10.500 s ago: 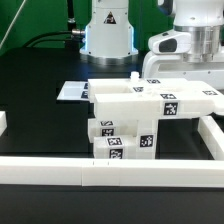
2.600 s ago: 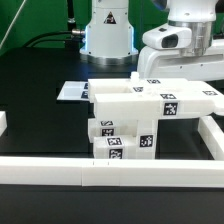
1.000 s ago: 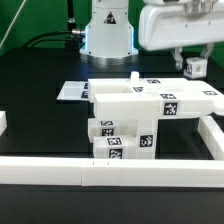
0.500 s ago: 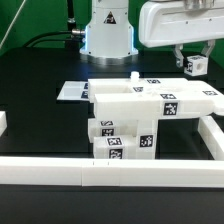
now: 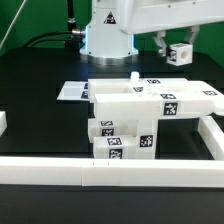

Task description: Assemble chair

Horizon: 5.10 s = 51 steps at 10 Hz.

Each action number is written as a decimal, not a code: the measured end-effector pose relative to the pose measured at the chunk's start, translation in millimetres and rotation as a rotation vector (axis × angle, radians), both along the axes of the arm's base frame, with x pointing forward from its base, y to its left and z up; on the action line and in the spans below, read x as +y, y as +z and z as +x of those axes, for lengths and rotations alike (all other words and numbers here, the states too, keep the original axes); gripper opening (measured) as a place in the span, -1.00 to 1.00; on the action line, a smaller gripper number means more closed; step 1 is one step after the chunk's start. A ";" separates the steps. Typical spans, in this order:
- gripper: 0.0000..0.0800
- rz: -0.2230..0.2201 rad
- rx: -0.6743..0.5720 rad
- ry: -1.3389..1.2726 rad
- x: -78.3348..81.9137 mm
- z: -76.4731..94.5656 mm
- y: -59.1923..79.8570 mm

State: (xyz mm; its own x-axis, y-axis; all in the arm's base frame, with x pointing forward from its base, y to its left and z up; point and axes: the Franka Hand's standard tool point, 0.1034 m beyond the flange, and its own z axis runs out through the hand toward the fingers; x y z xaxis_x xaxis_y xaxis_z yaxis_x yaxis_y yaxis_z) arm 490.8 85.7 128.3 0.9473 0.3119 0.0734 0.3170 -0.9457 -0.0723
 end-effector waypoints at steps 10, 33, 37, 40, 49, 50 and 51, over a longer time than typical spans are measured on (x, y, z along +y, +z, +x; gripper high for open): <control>-0.29 -0.049 -0.048 0.287 -61.2 51.6 6.3; -0.29 -0.431 0.556 0.714 -96.6 98.0 32.0; -0.29 -0.460 0.626 0.731 -90.7 93.5 21.2; -0.29 -0.514 0.565 0.832 -106.3 107.9 44.5; -0.29 -0.747 0.846 0.926 -86.5 93.3 26.8; -0.29 -0.744 0.842 0.925 -88.0 94.1 26.2; -0.29 -0.741 0.841 0.957 -88.0 97.4 26.9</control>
Offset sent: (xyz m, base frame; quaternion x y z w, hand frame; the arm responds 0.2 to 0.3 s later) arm 0.0164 -0.0536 -0.0038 -0.0415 0.0066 -0.1875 0.9814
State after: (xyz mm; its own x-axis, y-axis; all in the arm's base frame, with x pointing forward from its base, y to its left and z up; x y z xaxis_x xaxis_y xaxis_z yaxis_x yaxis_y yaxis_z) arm 588.3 -2.3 155.2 0.0453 0.5501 -0.8339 0.9397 -0.3068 -0.1513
